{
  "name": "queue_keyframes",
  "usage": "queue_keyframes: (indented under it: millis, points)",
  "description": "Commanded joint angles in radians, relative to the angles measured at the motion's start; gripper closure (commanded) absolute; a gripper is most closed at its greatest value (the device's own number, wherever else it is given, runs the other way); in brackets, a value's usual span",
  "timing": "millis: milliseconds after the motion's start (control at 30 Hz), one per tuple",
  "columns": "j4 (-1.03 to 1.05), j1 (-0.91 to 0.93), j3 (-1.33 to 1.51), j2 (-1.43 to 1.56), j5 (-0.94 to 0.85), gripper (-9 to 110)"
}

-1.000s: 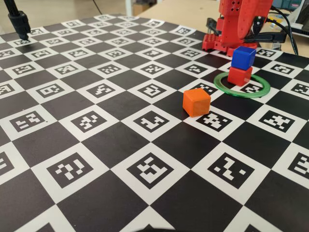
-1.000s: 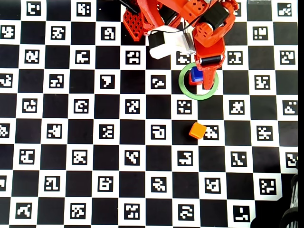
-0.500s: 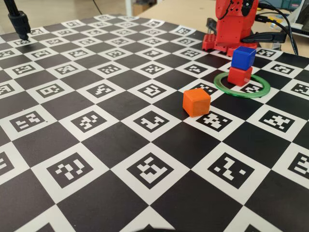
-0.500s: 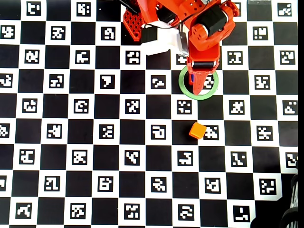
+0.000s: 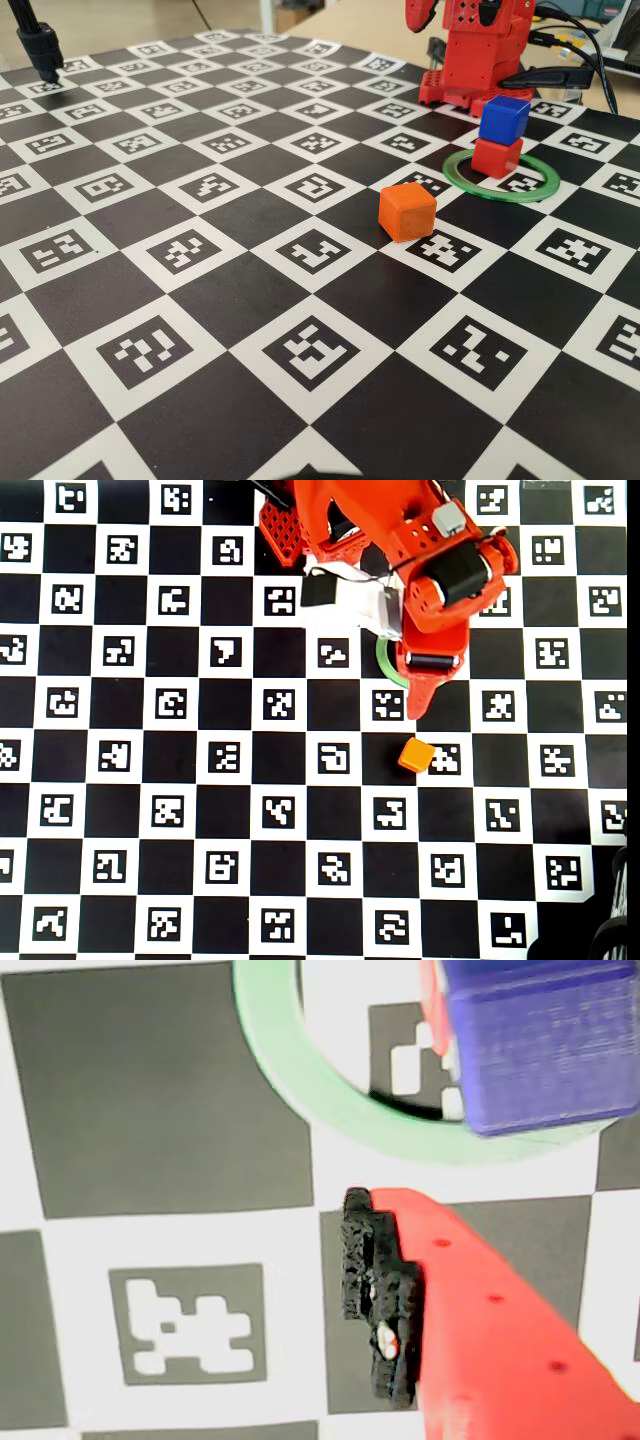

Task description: Grab the red cube then put it in the green circle then put the blue cube on top and finally the orange cube on top

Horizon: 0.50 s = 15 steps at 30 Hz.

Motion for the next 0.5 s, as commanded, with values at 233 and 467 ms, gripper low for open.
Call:
queue_keyframes:
  millis: [233, 467]
  points:
    - [-0.023, -0.003, -0.169, -0.172, -0.028, 58]
    - [-0.156, 0.014, -0.160, -0.219, -0.064, 60]
